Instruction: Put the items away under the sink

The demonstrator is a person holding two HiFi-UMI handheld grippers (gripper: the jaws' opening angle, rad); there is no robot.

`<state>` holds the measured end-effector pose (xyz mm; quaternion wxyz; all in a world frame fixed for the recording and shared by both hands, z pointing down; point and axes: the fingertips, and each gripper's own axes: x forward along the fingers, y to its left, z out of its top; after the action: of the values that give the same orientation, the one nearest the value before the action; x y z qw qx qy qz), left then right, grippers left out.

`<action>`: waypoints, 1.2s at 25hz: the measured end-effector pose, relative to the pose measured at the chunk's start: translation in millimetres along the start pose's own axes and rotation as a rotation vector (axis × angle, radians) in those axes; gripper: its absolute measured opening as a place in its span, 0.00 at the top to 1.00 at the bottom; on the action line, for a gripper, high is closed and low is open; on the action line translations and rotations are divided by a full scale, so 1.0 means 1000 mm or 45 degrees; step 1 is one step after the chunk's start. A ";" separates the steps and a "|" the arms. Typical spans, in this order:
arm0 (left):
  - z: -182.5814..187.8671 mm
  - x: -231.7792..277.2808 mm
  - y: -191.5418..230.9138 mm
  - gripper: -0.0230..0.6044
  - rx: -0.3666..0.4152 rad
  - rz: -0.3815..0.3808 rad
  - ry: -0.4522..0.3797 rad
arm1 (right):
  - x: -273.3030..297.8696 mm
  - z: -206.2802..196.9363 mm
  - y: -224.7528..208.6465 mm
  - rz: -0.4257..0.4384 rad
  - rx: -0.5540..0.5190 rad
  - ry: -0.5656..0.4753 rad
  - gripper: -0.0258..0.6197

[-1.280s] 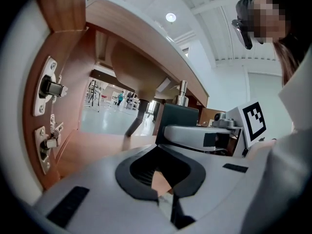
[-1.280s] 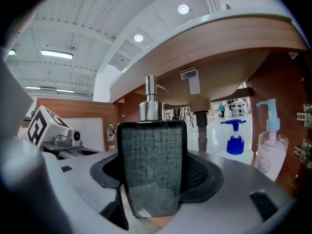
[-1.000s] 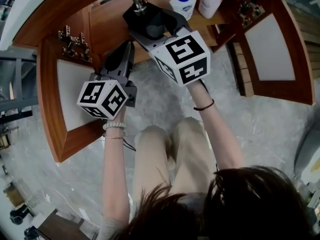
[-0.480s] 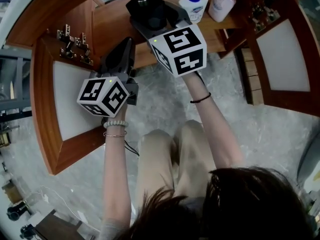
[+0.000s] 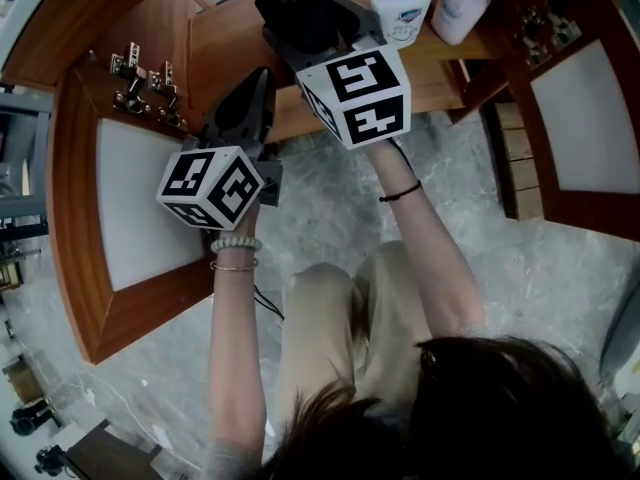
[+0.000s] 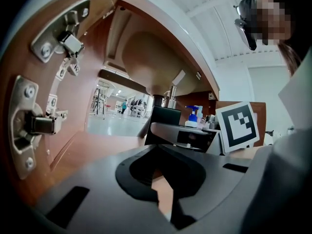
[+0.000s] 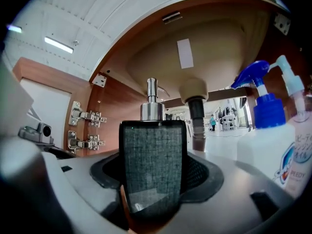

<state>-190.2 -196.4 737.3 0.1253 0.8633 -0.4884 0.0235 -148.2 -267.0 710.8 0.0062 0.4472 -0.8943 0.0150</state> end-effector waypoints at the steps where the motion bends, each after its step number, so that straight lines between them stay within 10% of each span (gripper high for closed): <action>1: -0.001 0.000 0.001 0.96 0.001 0.001 0.000 | 0.000 0.000 0.000 -0.002 -0.006 -0.009 0.46; 30: 0.030 -0.030 -0.034 0.96 -0.082 -0.003 0.078 | -0.036 0.023 0.005 -0.056 0.065 0.096 0.46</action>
<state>-179.4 -161.9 697.1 0.1678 0.8583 -0.4838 0.0340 -130.5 -236.0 687.3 0.0287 0.4659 -0.8827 0.0545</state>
